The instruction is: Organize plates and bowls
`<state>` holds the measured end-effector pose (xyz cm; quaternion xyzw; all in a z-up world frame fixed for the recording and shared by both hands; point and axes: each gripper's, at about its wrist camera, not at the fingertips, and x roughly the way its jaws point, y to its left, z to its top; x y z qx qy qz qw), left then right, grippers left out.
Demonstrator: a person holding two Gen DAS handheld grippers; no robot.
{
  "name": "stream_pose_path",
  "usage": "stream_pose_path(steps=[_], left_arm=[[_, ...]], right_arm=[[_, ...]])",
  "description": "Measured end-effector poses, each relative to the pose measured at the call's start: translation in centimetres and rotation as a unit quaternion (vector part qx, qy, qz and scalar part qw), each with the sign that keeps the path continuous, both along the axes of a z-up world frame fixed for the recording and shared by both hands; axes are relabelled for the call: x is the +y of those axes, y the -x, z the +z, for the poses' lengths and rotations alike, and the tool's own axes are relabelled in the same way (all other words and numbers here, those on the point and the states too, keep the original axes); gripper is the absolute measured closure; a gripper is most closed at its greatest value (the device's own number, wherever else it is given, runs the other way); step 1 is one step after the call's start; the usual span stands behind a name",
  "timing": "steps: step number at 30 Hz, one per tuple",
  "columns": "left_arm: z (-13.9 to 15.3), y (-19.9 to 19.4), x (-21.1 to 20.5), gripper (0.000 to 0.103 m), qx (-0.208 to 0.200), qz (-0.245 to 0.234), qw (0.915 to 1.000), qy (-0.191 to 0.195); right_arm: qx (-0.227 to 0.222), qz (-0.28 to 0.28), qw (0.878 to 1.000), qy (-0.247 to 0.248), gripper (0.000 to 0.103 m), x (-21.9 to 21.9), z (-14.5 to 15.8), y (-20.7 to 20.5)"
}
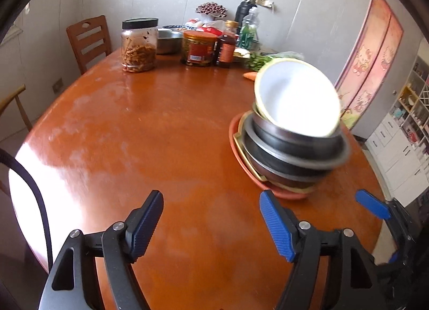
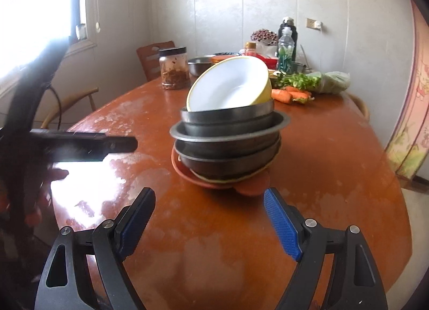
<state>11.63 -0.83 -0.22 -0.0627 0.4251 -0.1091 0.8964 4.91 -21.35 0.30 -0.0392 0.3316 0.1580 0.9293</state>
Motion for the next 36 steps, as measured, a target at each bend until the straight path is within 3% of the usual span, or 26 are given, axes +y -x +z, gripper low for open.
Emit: stream_pose_path(steps=[16,36], left_arm=[[-3.1,6.3,-0.7,0.02,-0.006,0.015,0.9993,-0.034],[-4.6,8.0,-2.3,0.019,-0.002,-0.001,0.9986,-0.053]], right_arm=[[0.013,-0.034,0.999,-0.032,0.018,-0.5,-3.0,4.8],[0.006,-0.063,0.997,-0.046,0.018,-1.7,-4.3,6.5]])
